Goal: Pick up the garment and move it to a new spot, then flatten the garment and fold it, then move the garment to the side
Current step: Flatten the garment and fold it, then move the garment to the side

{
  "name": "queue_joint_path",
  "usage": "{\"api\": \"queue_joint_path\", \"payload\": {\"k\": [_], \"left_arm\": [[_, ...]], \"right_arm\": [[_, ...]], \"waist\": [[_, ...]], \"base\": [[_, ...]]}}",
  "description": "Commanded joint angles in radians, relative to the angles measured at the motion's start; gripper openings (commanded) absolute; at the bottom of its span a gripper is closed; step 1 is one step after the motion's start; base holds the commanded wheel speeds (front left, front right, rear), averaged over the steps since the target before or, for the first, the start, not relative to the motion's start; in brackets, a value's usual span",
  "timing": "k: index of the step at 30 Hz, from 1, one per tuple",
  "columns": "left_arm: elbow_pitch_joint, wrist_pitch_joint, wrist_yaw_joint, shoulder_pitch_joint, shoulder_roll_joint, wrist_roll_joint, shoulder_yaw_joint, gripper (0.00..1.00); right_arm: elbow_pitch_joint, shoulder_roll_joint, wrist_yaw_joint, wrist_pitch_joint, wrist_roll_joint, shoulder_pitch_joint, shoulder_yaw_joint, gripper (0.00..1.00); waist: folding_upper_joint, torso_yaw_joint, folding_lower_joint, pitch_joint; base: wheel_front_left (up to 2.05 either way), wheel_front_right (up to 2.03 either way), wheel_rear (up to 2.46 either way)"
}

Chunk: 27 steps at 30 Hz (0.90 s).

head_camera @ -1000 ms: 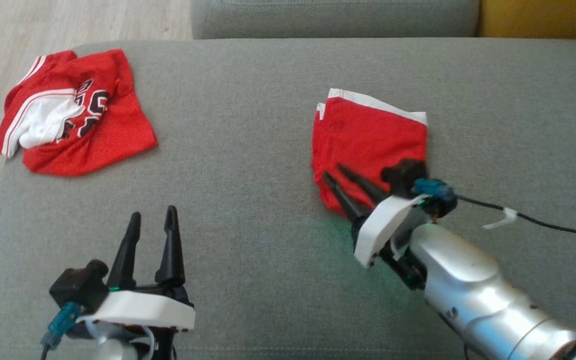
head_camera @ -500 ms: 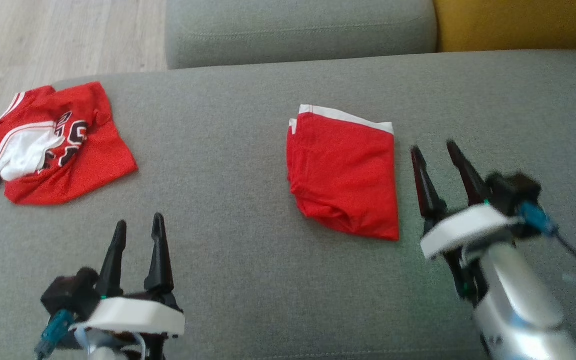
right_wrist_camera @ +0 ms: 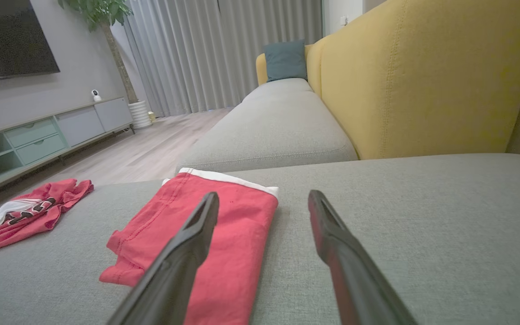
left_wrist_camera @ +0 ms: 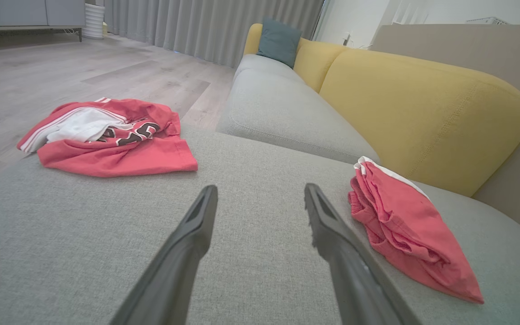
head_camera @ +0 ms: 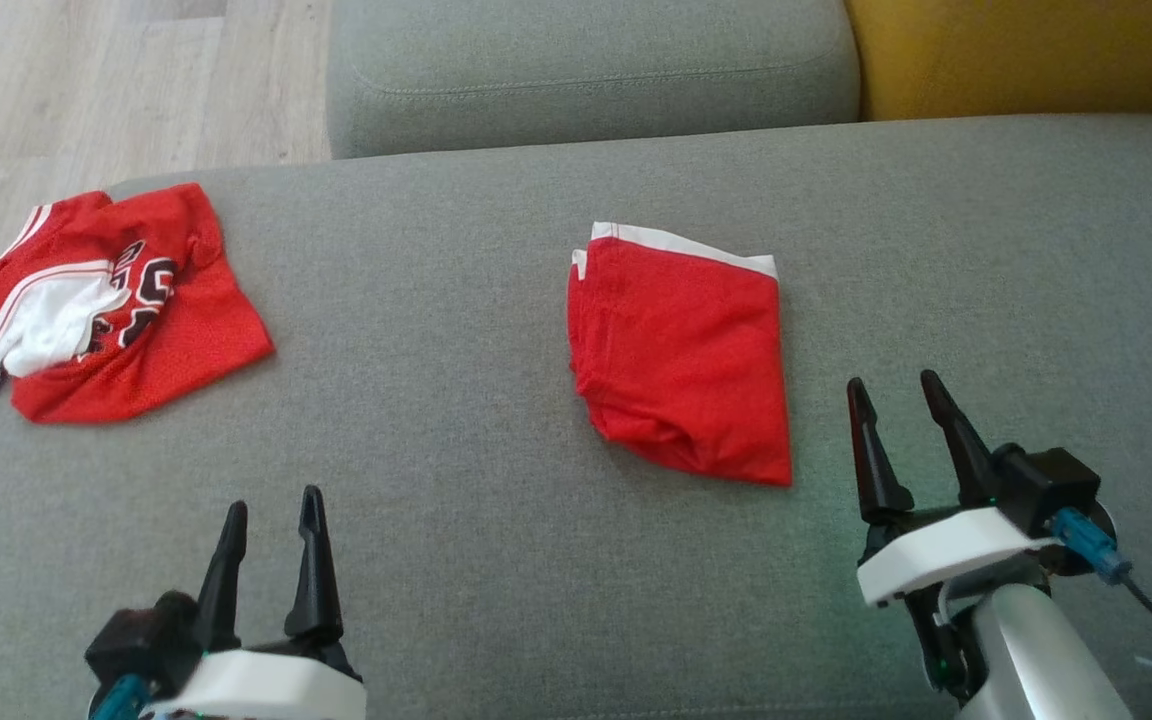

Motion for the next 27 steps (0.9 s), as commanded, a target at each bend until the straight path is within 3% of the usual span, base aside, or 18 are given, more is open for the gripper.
{"api": "queue_joint_path", "payload": {"k": [1, 21, 27], "left_arm": [[-0.036, -0.012, 0.004, -0.031, 0.001, 0.014, 0.036, 1.00], [-0.031, -0.012, 0.018, -0.035, 0.001, 0.012, 0.024, 1.00], [-0.039, -0.012, 0.021, -0.056, 0.001, 0.009, 0.011, 1.00]], "right_arm": [[-0.043, 0.008, 0.007, 0.005, 0.006, -0.019, 0.029, 1.00], [-0.054, 0.008, 0.007, 0.057, -0.032, -0.021, 0.006, 1.00], [-0.016, 0.008, 0.007, 0.232, -0.097, -0.128, -0.034, 1.00]], "waist": [[-0.0001, 0.002, 0.0000, 0.000], [-0.0001, 0.004, 0.0000, 0.012], [-0.0001, 0.014, 0.0000, 0.052]], "base": [[0.00, 0.00, 0.00], [0.00, 0.00, 0.00], [0.00, 0.00, 0.00]]}}
